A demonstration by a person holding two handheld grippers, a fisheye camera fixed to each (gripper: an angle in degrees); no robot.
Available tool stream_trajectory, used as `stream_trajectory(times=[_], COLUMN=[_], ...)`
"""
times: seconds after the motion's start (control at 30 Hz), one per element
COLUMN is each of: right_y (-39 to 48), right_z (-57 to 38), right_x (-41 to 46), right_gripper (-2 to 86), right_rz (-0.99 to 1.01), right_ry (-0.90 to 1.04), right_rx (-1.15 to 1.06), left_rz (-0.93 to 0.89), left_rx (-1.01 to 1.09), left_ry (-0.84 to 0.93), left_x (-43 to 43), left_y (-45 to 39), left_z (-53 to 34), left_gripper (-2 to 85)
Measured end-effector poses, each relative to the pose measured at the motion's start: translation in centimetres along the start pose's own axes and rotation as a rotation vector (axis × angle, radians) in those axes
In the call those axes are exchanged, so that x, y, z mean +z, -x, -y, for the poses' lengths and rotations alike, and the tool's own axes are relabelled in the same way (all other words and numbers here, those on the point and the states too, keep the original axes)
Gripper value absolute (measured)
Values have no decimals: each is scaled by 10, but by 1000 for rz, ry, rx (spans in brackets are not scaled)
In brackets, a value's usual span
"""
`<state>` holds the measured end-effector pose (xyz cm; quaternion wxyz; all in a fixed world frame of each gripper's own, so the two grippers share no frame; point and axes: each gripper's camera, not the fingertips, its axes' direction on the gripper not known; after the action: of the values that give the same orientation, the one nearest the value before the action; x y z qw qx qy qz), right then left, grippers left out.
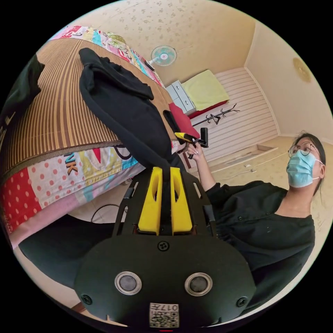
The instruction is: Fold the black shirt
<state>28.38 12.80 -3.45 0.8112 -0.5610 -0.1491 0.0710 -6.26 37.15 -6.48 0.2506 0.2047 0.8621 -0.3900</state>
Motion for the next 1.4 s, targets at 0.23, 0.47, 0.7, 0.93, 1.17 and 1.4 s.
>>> stream_trajectory(times=[0.23,0.47,0.7,0.93,1.17,1.4], right_y=[-12,22,36,19,57,97], right_z=[-38,31,71,60,71,155], right_x=[-15,-11,-46,-156,-284,-212], right_gripper=[106,127,141,149,154,141], right_rz=[3,-57,45,575,862,137], right_ry=[87,245,332,-14,-595,6], right_rx=[123,130,67,102,-97,172], left_rz=[-101,-119,-148,-190,-149,-127], left_rx=[5,-10,1,12,98,80], left_ry=[-69,-122,-171,-217,-274,-215], left_x=[-8,-11,-14,-12,-14,20], left_y=[-12,-28,-42,-53,-87,-101], left_z=[13,17,22,25,37,41], left_gripper=[45,43,44,44,43,43])
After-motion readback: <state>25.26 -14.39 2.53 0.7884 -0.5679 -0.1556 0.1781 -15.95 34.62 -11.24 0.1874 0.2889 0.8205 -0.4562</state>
